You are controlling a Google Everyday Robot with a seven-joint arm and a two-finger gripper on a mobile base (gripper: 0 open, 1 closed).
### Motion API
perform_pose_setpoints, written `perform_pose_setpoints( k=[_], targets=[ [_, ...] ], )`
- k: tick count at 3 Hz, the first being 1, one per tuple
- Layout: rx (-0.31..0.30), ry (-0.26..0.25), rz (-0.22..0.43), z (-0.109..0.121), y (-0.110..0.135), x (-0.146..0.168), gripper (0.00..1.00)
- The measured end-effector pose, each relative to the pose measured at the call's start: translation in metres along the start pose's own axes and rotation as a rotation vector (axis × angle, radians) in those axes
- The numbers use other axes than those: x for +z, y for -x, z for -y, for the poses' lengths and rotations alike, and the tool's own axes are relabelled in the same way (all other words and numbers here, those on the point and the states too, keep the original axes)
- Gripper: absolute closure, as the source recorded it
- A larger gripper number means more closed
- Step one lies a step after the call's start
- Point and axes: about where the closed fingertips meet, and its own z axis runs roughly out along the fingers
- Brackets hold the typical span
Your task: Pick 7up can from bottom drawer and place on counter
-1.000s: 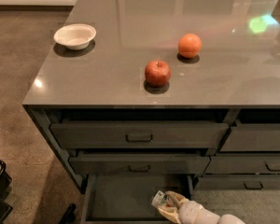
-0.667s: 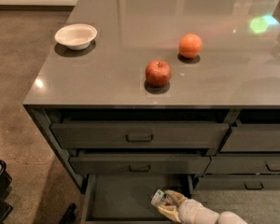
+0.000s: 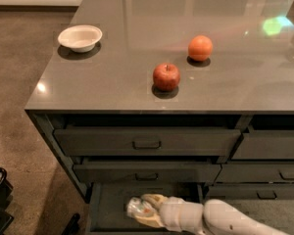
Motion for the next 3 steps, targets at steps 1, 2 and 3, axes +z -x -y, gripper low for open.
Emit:
perform_pose_setpoints(
  k=[1,2,3],
  targets=[
    [-0.128,0.108,-0.004,-0.062,0.097,0.015,1.00],
    [-0.294,0.080,-0.002,-0.072,0.190,0.005,1.00],
    [-0.364,0.061,-0.041,-0.074,0.204,0.000,1.00]
  ],
)
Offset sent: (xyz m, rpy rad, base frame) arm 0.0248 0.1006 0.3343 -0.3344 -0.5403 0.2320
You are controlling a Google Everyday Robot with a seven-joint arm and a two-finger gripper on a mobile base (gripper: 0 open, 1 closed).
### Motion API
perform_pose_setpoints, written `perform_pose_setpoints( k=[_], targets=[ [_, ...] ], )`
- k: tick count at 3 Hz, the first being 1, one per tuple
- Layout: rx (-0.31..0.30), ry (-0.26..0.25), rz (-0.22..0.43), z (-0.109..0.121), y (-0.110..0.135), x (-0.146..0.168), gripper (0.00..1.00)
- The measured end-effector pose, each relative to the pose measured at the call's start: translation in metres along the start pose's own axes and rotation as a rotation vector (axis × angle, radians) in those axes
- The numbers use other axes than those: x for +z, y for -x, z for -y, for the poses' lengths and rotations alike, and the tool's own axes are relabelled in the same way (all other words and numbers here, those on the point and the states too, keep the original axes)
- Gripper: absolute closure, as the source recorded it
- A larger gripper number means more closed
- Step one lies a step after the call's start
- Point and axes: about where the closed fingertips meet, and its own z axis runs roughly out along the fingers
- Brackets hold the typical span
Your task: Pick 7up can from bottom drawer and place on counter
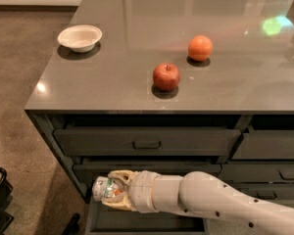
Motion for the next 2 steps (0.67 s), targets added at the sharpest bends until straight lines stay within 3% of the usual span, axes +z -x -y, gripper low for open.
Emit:
perform_pose_setpoints(
  k=[1,2],
  targets=[
    [-0.005,0.027,0.010,0.002,0.006,0.000,1.00],
    [-0.056,0.065,-0.010,0.030,0.042,-0.013,1.00]
  ],
)
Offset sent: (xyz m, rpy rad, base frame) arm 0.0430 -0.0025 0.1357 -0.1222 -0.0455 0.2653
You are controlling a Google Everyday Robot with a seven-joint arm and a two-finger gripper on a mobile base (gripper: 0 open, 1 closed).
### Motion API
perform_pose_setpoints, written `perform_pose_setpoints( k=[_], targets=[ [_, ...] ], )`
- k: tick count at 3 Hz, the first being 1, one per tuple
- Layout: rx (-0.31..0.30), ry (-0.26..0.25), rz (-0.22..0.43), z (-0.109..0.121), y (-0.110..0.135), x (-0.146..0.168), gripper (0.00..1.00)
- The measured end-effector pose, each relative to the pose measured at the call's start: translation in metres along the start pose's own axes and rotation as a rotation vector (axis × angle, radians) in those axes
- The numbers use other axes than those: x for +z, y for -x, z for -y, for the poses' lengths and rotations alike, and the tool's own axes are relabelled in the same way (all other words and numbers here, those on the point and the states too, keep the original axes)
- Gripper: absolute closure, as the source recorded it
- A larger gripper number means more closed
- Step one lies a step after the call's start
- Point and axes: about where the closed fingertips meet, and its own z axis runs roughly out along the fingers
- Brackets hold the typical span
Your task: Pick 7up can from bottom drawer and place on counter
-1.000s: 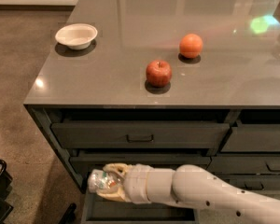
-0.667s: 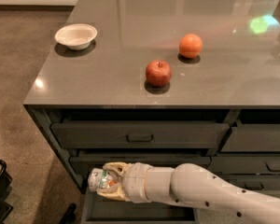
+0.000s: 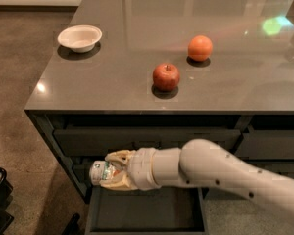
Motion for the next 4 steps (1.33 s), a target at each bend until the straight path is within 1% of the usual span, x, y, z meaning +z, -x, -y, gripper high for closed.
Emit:
perform_pose_setpoints(
  k=[1,2,3,4],
  targets=[
    [-0.110,0.034,-0.053,0.035,0.072,-0.025,1.00],
    [-0.237,0.044,-0.144,0.056,0.157,-0.056,1.00],
    [-0.355,0.038,-0.207,0.069,0.232,-0.085,1.00],
    [-0.385,0.027,-0.189,0.073,0.258,-0.095,1.00]
  ],
)
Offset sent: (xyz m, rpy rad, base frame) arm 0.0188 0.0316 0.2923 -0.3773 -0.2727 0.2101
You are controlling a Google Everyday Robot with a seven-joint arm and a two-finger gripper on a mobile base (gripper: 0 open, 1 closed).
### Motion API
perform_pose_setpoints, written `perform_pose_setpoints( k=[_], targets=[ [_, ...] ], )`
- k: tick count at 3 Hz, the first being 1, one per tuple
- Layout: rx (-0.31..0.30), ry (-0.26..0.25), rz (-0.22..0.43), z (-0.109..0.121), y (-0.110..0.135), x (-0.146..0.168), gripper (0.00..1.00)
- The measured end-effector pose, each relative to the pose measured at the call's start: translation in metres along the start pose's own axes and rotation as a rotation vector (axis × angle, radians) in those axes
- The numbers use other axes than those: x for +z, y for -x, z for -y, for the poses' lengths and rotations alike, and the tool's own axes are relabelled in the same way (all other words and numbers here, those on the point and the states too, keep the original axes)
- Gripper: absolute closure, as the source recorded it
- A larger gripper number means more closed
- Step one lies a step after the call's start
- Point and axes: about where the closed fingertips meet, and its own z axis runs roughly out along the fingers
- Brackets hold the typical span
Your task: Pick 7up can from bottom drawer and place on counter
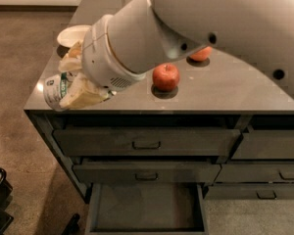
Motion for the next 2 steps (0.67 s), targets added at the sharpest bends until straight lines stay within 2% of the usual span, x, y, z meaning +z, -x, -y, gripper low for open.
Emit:
perform_pose_setpoints(
  k=[1,2],
  targets=[
    [0.029,-0.021,0.024,-0.010,-0.007,0.009,1.00],
    [0.044,-0.039,0.051,0.003,-0.040,0.017,1.00]
  ],
)
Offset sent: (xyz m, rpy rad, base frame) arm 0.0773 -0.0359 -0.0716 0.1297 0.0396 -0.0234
